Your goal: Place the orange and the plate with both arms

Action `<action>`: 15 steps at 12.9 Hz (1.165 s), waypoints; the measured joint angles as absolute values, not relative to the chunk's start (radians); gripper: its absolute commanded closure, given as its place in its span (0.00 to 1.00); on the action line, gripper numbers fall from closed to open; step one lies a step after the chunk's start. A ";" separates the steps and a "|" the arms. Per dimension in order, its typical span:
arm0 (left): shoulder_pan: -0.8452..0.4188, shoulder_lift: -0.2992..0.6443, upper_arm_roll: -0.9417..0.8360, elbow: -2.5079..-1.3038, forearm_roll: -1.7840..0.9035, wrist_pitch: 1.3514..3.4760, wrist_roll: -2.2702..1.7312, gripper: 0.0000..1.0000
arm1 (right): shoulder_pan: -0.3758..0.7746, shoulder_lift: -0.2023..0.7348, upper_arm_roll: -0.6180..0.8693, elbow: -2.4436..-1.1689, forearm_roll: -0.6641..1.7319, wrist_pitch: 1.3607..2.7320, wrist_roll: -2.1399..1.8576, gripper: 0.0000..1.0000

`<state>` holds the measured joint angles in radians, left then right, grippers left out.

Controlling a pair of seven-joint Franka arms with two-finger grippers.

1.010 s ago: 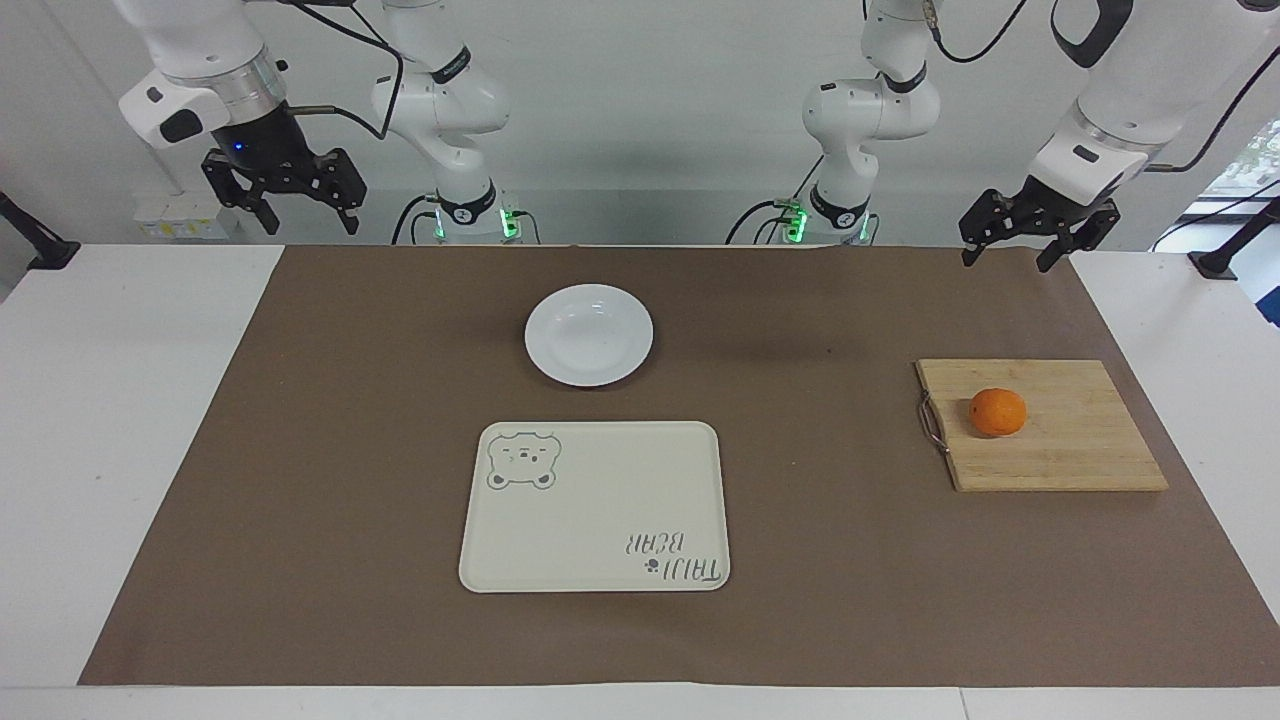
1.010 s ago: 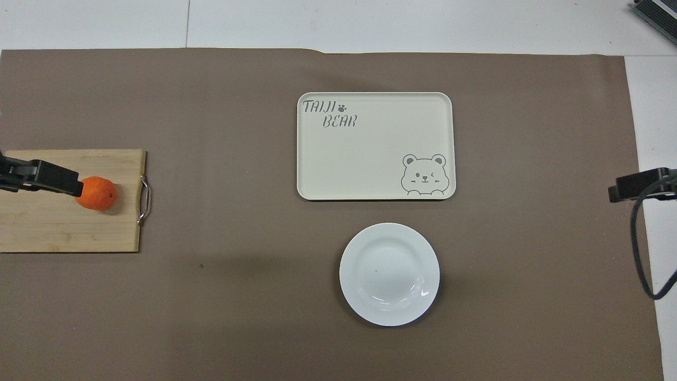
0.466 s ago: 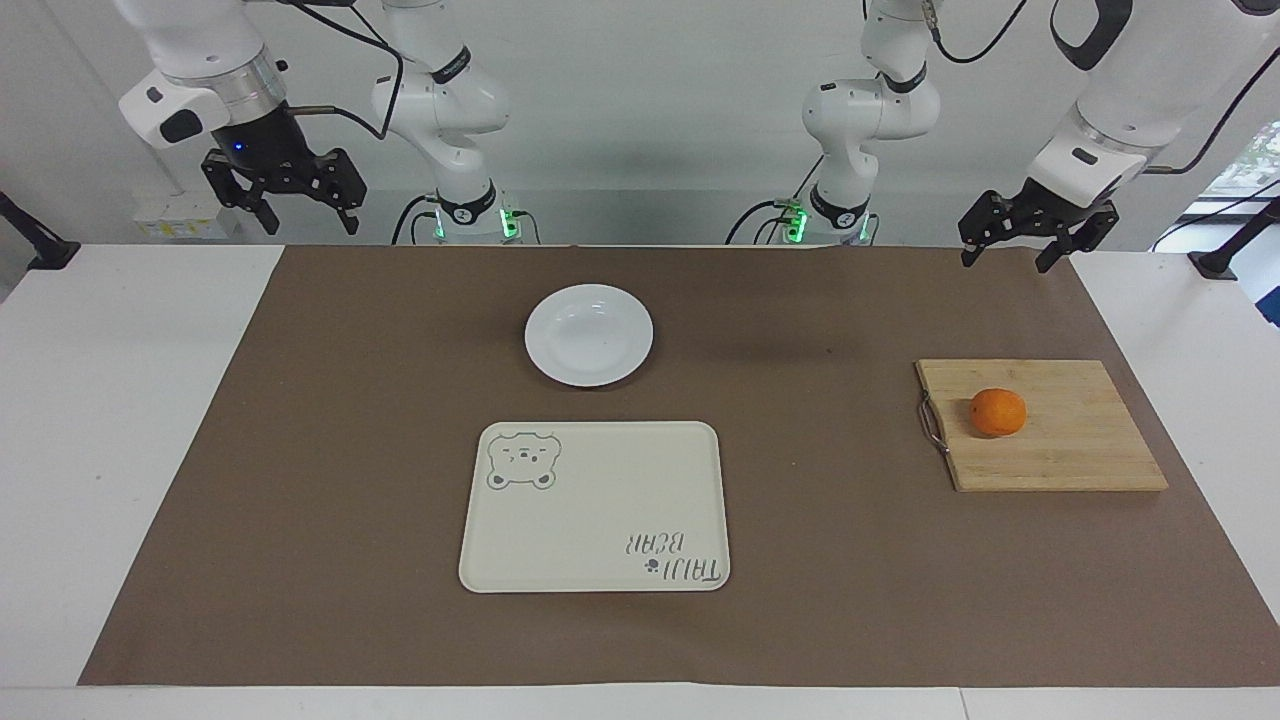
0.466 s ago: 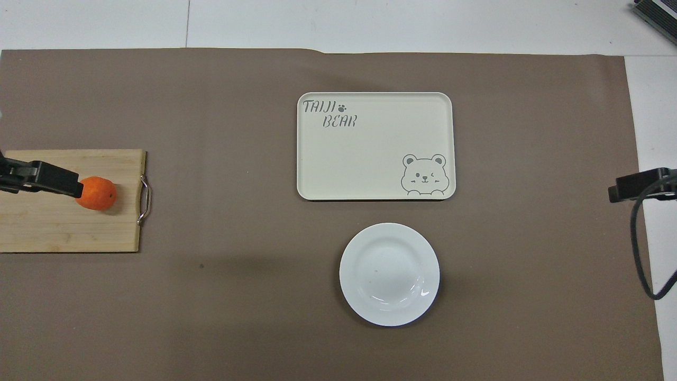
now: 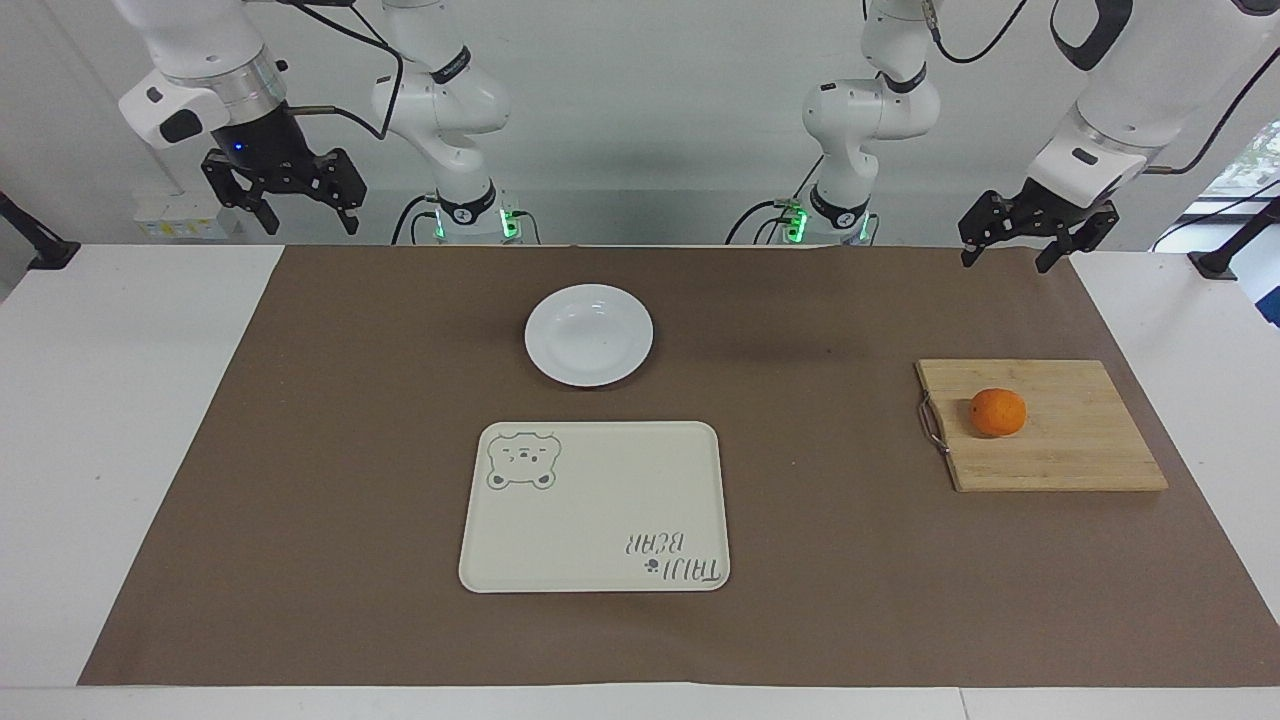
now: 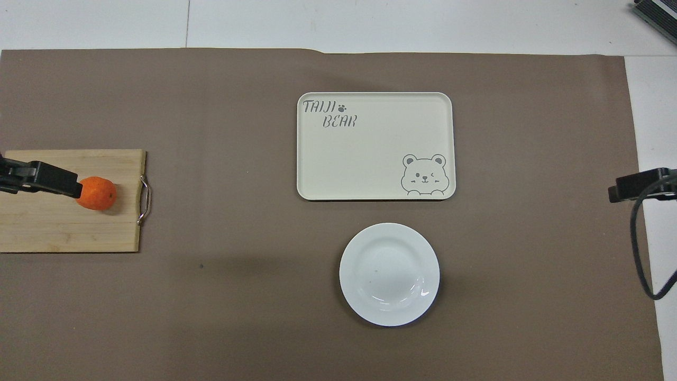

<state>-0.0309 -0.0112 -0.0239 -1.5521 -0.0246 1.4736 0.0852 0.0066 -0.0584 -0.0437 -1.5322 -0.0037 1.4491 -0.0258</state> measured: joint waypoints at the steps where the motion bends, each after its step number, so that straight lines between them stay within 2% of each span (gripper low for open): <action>1: -0.031 -0.011 -0.024 -1.552 -0.025 1.474 0.087 0.00 | 0.007 -0.058 -0.044 -1.532 -0.004 1.449 -0.026 0.00; 8: -0.026 0.011 -0.016 -1.553 -0.021 1.479 0.098 0.00 | 0.007 -0.058 -0.044 -1.532 -0.004 1.449 -0.026 0.00; 15: 0.049 0.066 -0.013 -1.553 -0.020 1.563 0.218 0.00 | 0.007 -0.058 -0.044 -1.532 -0.004 1.449 -0.026 0.00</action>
<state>0.0494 0.0659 -0.0129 -1.5531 -0.0199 1.5625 0.2181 0.0066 -0.0584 -0.0437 -1.5322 -0.0037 1.4492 -0.0258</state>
